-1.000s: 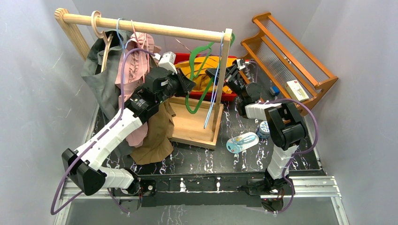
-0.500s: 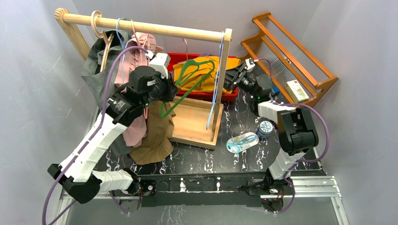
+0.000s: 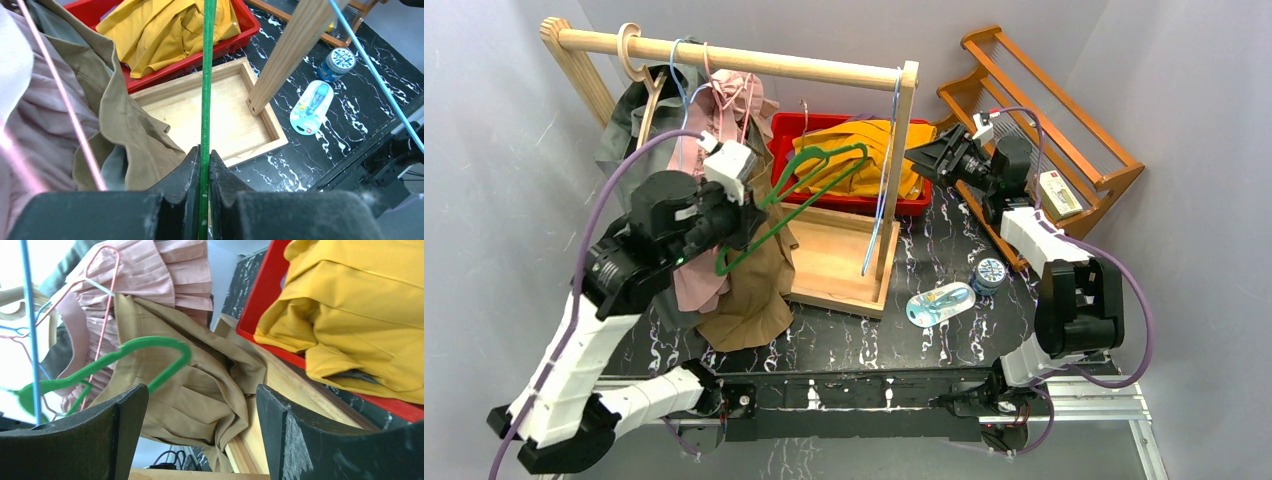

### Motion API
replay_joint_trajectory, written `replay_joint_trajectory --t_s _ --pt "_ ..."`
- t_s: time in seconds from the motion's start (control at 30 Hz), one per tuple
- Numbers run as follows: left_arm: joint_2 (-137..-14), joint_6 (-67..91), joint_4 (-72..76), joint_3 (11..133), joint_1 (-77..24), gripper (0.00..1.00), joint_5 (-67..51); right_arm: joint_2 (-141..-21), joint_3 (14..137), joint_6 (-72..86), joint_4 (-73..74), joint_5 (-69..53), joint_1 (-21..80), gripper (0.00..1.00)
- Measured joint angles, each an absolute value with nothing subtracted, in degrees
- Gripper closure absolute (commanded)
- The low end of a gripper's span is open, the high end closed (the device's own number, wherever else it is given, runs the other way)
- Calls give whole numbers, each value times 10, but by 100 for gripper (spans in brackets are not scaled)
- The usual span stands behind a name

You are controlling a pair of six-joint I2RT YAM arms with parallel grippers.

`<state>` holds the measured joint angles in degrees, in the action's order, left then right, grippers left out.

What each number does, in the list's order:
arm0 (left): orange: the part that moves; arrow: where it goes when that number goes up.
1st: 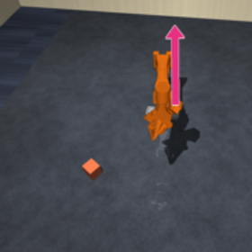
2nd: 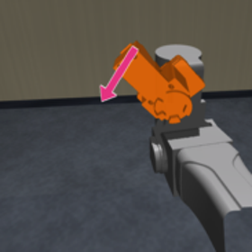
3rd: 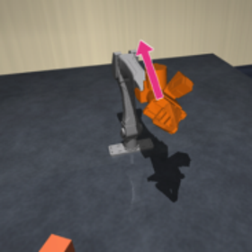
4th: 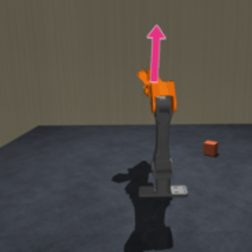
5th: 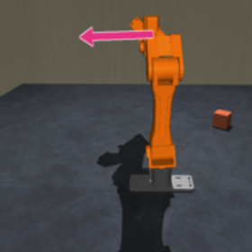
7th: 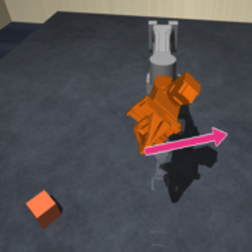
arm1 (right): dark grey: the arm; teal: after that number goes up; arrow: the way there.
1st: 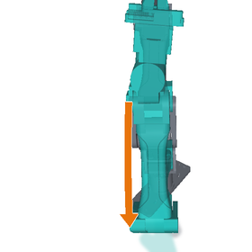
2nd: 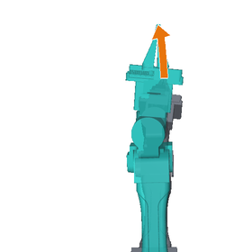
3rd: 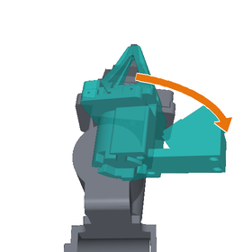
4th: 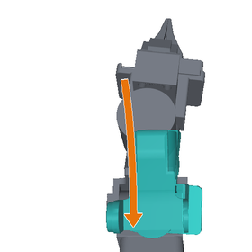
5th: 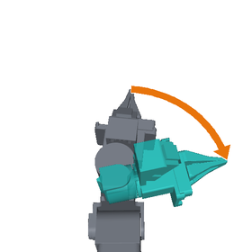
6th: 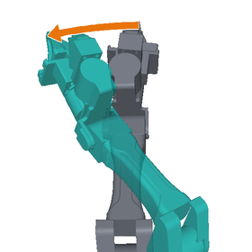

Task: Remove the skirt from the hanger
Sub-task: Place the hanger at the clothesline.

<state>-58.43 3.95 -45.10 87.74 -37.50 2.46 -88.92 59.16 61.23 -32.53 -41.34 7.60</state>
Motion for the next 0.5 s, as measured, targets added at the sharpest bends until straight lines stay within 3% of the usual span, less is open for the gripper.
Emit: replay_joint_trajectory --t_s 0.17,0.5 --pt "-527 4 -465 882 -375 100 1 -888 593 580 -272 -413 65 2" --pt "-484 -46 -469 940 -375 100 -37 -850 601 504 -186 -407 64 2"
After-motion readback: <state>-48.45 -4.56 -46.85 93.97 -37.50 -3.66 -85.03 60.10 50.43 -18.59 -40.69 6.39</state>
